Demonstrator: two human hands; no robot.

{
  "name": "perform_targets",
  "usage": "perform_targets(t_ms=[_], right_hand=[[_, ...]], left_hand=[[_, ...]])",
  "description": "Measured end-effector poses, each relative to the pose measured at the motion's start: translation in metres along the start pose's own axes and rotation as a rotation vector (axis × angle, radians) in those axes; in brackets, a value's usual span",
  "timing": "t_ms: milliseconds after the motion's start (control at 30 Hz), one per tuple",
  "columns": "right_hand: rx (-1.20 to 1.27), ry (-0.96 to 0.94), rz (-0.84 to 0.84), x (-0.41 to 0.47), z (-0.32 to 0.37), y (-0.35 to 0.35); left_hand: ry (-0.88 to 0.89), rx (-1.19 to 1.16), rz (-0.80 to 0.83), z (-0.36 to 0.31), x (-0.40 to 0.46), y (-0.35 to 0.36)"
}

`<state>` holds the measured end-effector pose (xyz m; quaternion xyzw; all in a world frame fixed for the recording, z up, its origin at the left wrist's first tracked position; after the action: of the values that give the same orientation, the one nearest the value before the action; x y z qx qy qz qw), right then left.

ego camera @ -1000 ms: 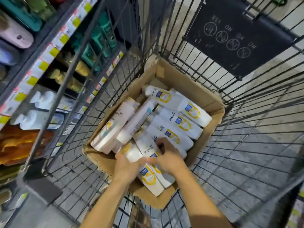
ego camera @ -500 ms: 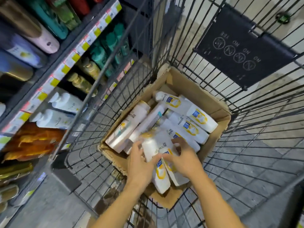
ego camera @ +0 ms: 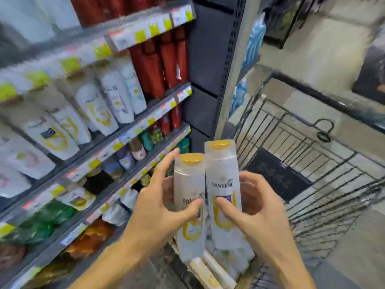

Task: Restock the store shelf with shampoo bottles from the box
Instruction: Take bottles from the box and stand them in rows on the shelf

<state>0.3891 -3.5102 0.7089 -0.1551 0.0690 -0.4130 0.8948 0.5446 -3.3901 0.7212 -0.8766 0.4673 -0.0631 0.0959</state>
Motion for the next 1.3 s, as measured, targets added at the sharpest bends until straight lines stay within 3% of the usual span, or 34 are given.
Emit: perform_targets(t_ms=[267, 467, 800, 1300], right_hand=[[0.108, -0.353, 0.081, -0.009, 0.218, 0.088], [0.212, -0.482, 0.238, -0.014, 0.310, 0.193], [0.387, -0.338, 0.326, 0.028, 0.337, 0.330], [0.316, -0.429, 0.388, 0.236, 0.357, 0.397]], left_hand=[[0.270, 0.061, -0.233, -0.155, -0.065, -0.188], [0.328, 0.136, -0.352, -0.191, -0.126, -0.314], [0.235, 0.116, -0.478, -0.173, -0.140, -0.415], [0.155, 0.223, -0.657, -0.158, 0.002, -0.453]])
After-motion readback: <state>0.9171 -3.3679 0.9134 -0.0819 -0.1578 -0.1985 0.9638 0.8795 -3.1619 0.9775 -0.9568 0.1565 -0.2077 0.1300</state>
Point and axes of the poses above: each hand's wrist, its own x-axis towards the middle knuckle, its own y-axis out of the palm, z = x × y, the point moved 3 cm from there along x, towards the middle knuckle, and after that the axes turned 2 degrees about z, right-handed, at the moved point
